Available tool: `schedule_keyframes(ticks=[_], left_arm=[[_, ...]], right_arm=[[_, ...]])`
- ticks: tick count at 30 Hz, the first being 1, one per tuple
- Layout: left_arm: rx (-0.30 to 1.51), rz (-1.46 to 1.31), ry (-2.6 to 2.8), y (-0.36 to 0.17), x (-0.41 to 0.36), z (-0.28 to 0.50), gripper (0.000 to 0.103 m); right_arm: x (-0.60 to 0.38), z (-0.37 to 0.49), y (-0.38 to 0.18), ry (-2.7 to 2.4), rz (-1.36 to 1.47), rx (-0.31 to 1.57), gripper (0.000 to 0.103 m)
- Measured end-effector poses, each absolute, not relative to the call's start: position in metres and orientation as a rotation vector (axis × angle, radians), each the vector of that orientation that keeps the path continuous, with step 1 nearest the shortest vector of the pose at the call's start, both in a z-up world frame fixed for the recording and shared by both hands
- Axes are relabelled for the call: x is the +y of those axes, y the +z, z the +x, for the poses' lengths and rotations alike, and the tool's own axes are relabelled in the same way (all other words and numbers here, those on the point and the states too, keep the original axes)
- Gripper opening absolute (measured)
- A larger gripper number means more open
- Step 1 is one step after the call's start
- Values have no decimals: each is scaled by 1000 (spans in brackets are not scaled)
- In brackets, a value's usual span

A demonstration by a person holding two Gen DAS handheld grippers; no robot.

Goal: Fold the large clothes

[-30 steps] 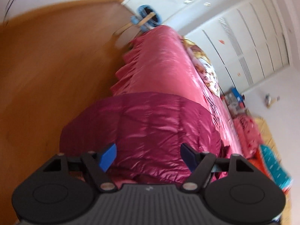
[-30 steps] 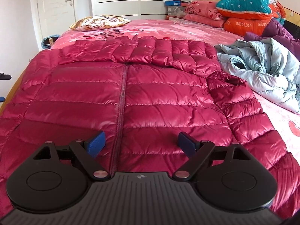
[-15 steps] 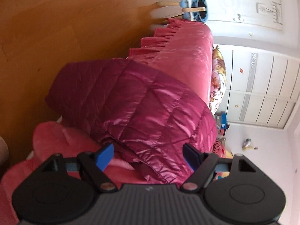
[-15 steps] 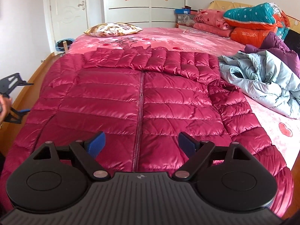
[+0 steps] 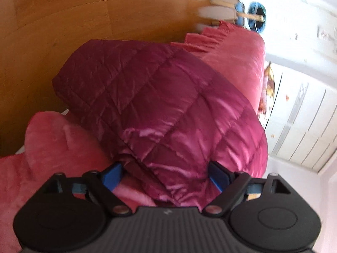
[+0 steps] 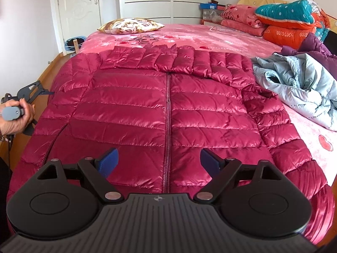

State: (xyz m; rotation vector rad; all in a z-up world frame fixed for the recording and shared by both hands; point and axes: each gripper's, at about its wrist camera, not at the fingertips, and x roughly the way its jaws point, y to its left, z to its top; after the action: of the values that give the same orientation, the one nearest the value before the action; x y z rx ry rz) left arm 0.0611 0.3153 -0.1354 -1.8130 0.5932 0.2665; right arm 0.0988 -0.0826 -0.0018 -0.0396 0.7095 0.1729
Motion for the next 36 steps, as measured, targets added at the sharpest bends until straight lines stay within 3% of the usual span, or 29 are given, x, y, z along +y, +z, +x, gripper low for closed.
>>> schedule_keyframes(ticks=[14, 19, 21, 30, 36], left_arm=[[349, -2064, 389, -165, 324, 66, 87], [252, -2051, 367, -163, 325, 68, 74], [230, -2048, 351, -161, 325, 70, 61], [129, -1954, 302, -138, 327, 75, 22], [36, -1811, 214, -103, 327, 74, 15]], right_arm=[[-77, 109, -6, 200, -28, 727, 103], [-83, 111, -9, 181, 1, 738, 103], [-87, 113, -9, 171, 21, 739, 103], [-97, 116, -12, 162, 50, 727, 103], [-98, 117, -11, 163, 51, 702, 103]])
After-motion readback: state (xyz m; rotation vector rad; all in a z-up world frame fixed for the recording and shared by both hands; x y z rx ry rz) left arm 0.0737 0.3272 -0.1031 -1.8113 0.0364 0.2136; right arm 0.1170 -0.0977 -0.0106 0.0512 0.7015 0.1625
